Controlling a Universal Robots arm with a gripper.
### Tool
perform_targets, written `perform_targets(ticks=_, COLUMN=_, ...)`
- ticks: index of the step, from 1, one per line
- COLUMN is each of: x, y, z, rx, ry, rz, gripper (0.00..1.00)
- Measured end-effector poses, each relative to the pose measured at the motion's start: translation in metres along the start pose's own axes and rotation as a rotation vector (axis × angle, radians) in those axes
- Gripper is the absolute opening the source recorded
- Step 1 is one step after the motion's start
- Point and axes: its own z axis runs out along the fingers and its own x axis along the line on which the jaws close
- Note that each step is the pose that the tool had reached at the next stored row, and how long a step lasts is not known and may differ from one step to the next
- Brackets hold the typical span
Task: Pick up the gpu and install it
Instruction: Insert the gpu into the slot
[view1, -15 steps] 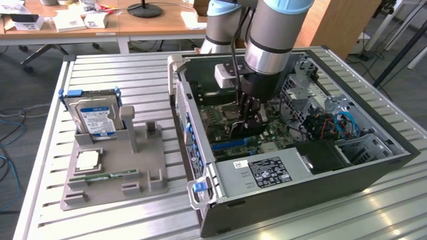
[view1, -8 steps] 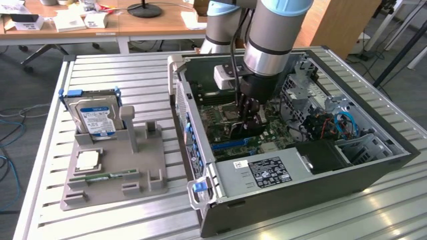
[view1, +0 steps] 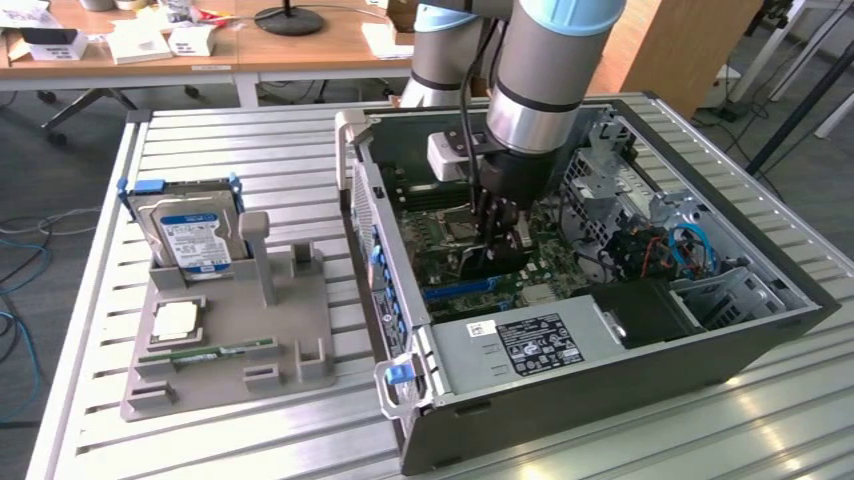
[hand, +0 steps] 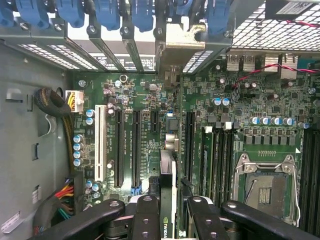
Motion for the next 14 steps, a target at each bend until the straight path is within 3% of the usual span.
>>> perform_targets(ticks=14, x=-0.0009, y=0.0027, z=0.0008, rx=0.0000, ry=0.0000, rz=0.000, gripper=0.26)
